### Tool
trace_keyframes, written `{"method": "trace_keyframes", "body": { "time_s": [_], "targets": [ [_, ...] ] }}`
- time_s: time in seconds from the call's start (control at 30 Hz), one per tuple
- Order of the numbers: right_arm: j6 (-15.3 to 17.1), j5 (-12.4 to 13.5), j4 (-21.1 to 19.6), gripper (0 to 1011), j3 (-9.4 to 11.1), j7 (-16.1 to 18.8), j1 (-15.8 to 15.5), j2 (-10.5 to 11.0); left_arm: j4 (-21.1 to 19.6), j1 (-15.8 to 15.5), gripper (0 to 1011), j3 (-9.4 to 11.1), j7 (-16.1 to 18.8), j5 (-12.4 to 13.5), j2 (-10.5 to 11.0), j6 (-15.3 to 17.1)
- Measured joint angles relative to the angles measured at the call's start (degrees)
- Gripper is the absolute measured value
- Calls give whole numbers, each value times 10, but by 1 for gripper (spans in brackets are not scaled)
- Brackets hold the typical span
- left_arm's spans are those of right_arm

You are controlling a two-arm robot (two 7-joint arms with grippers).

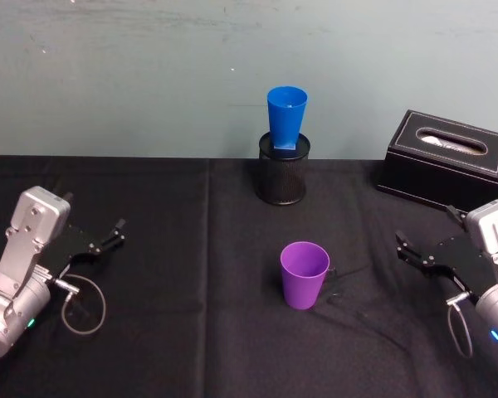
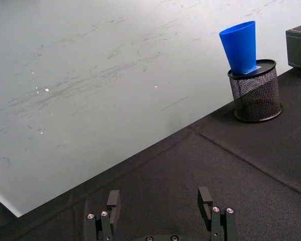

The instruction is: Pick up one cup with a gripper and tap it against the other cup.

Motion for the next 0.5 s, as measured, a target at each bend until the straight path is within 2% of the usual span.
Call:
{"method": "trace_keyframes", "body": {
  "time_s": [0.5],
  "targets": [
    [0, 0, 0, 1004, 0, 0, 0, 0, 0, 0, 1012, 0, 0, 0, 0, 0]
  ]
}}
